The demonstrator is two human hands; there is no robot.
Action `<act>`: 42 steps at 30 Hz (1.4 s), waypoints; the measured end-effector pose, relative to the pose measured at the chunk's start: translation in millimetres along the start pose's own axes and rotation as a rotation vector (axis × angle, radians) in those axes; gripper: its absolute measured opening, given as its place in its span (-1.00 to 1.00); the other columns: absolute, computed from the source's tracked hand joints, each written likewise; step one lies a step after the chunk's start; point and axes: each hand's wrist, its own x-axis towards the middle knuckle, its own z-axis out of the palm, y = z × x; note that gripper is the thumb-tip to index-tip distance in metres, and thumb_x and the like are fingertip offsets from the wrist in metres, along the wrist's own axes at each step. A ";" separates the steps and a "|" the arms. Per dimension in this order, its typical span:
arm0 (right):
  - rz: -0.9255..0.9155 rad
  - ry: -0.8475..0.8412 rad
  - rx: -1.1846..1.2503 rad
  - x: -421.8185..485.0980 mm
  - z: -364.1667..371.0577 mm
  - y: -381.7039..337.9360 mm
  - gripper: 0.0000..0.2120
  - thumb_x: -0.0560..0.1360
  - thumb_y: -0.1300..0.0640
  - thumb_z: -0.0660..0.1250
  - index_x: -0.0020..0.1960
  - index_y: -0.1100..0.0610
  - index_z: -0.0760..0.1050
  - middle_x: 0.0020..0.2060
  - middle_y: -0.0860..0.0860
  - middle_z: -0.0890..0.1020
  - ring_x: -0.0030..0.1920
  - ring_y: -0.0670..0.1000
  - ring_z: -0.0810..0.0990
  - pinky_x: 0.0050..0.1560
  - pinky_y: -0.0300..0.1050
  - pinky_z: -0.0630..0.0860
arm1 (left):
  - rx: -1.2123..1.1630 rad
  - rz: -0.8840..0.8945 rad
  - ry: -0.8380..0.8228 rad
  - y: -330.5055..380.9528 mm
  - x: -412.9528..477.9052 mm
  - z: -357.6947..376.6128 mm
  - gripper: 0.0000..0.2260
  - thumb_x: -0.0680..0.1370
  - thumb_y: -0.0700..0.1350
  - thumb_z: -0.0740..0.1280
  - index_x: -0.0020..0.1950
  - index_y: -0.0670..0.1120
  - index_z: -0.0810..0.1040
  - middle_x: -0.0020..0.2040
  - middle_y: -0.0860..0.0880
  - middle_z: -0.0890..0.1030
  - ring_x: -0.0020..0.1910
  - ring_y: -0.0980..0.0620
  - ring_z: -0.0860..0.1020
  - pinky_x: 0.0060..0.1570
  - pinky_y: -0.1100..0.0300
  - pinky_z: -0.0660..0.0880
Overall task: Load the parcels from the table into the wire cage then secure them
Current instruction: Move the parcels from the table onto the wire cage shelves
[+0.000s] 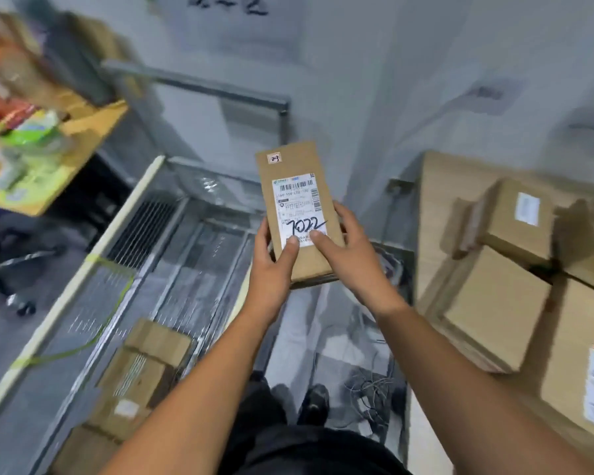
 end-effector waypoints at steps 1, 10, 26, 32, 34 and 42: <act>-0.002 -0.047 -0.025 1.5 22.2 -3.8 -0.43 0.52 -0.09 0.46 0.46 -0.29 0.35 0.31 -0.06 0.56 0.29 -0.07 0.57 0.35 0.11 0.52 | -0.011 -0.009 0.060 -3.3 -4.2 -21.8 -0.44 0.59 0.06 0.42 0.56 0.17 0.32 0.41 0.10 0.57 0.33 0.08 0.59 0.27 0.04 0.58; -0.049 -0.523 -0.299 -5.0 231.4 -17.0 -0.28 0.52 -0.16 0.44 0.59 -0.14 0.23 0.50 0.02 0.41 0.46 0.02 0.43 0.46 0.10 0.40 | -0.083 -0.176 0.447 -43.0 -49.2 -206.3 -0.58 0.67 -0.01 0.36 0.46 0.15 0.28 0.25 0.28 0.54 0.07 0.50 0.55 -0.03 0.53 0.47; 0.126 -0.852 -0.489 69.4 420.4 137.2 -0.43 0.59 -0.08 0.43 0.55 -0.13 0.34 0.33 0.13 0.49 0.26 0.08 0.56 0.27 0.05 0.57 | 0.190 -0.582 0.637 -201.0 3.4 -332.0 -0.35 0.58 0.07 0.47 0.61 0.06 0.29 0.53 -0.06 0.44 0.45 -0.10 0.45 0.41 -0.03 0.43; 0.134 -0.880 -0.435 145.9 519.1 278.7 -0.34 0.60 -0.02 0.42 0.62 -0.11 0.24 0.37 0.07 0.50 0.27 0.08 0.61 0.20 0.08 0.65 | 0.351 -0.707 0.752 -369.1 82.3 -379.1 -0.34 0.60 0.17 0.39 0.64 0.03 0.27 0.59 -0.15 0.32 0.57 -0.14 0.25 0.53 -0.13 0.26; 0.097 -0.892 -0.431 169.2 552.8 329.4 -0.36 0.60 -0.06 0.41 0.60 -0.18 0.23 0.35 0.03 0.50 0.20 0.02 0.63 0.08 -0.06 0.68 | 0.474 -0.705 0.770 -427.7 110.2 -392.2 -0.32 0.59 0.22 0.36 0.64 0.02 0.25 0.60 -0.17 0.29 0.58 -0.18 0.21 0.55 -0.15 0.21; -0.085 -0.935 -0.513 218.1 664.0 490.3 -0.36 0.59 -0.09 0.41 0.60 -0.17 0.24 0.34 -0.01 0.44 0.31 0.02 0.50 0.35 -0.06 0.44 | 0.839 -0.748 0.635 -591.3 190.1 -435.5 -0.36 0.60 0.35 0.18 0.64 0.33 0.02 0.70 -0.10 0.02 0.67 -0.24 -0.12 0.57 -0.31 -0.13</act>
